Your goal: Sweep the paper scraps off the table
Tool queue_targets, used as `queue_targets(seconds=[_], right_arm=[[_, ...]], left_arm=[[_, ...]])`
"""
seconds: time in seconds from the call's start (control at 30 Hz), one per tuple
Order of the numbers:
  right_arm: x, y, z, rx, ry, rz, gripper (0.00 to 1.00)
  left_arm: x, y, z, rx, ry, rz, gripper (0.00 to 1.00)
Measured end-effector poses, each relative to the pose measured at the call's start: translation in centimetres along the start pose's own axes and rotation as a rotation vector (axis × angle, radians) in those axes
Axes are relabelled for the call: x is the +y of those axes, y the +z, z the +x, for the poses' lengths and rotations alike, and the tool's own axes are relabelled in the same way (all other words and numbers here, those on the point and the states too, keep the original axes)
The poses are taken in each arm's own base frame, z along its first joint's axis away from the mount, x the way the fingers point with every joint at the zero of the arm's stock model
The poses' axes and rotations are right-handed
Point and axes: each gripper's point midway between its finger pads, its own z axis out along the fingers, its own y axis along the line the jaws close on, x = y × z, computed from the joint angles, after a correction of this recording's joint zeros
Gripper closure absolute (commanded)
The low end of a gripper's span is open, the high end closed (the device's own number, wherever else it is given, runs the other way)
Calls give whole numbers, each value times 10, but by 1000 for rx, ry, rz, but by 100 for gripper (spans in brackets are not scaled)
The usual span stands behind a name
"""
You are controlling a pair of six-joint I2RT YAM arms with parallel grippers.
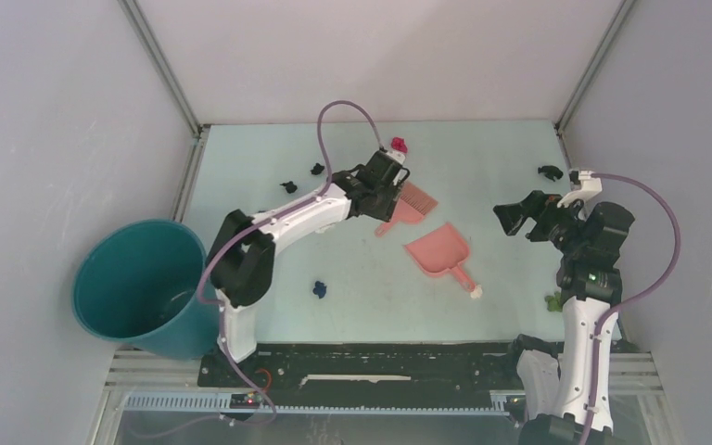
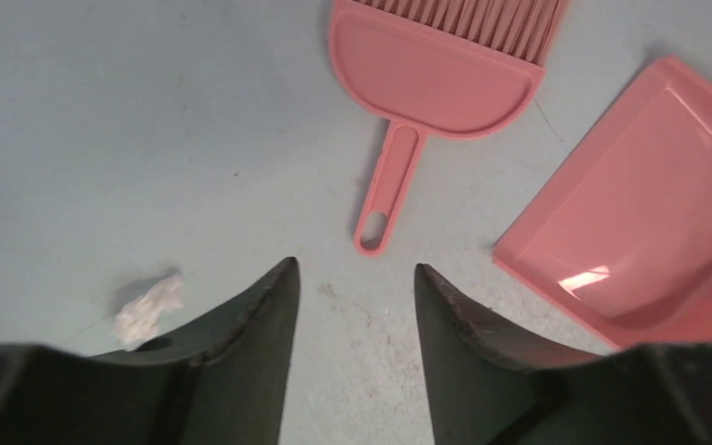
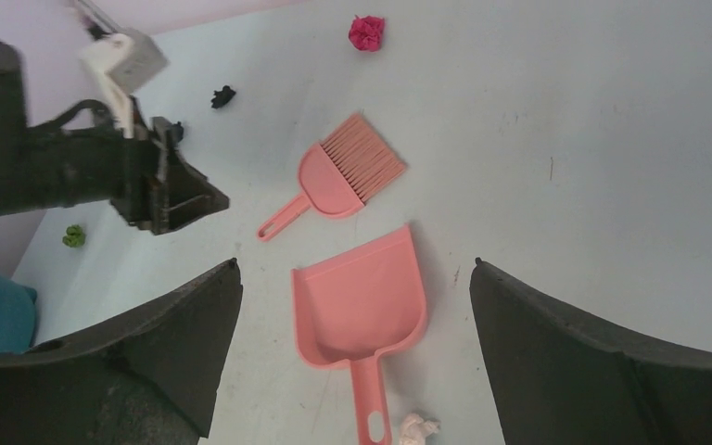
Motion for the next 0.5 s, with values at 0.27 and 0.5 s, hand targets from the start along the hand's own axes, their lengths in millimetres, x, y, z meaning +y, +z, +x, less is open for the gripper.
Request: queue_targets(seconds=[0.27,0.5], right_arm=[[3,0,2,10,-20,-28,0],[6,1,3,16,-35,-48,0]], left_arm=[[-21,51,25,96,11,65,42],[-25,76,51,167,24,73,40]])
